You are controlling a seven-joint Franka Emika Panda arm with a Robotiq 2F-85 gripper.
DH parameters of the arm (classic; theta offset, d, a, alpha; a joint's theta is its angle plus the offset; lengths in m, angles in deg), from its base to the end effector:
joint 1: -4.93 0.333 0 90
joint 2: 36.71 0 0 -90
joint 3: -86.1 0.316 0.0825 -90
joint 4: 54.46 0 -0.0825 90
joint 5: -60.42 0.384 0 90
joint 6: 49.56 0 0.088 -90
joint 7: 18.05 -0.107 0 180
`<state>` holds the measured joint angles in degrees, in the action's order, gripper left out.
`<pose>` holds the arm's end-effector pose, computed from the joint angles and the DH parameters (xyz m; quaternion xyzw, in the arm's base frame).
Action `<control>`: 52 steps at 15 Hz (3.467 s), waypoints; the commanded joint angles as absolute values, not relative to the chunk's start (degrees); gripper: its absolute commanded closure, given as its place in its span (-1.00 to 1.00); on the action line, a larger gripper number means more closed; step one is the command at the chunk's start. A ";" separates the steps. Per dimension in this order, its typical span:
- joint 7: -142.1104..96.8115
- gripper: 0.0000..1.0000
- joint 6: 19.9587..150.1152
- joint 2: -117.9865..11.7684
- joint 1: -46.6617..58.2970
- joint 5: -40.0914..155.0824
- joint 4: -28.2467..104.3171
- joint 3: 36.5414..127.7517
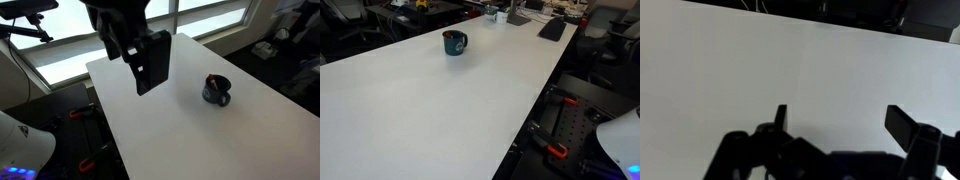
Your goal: Remove the marker from the cup and put it on the table
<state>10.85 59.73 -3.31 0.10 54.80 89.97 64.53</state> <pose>0.3295 -0.1760 0.4559 -0.9954 -0.0713 0.0021 0.0634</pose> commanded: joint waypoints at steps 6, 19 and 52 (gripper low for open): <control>11.41 -1.00 59.69 -3.58 -1.07 55.45 89.91 65.58; 15.36 -1.00 82.79 -16.53 3.19 52.81 87.37 69.57; 21.01 -1.00 98.87 -67.92 -5.61 63.04 46.40 88.57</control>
<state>21.00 103.82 -63.21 -3.65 63.03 54.18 85.99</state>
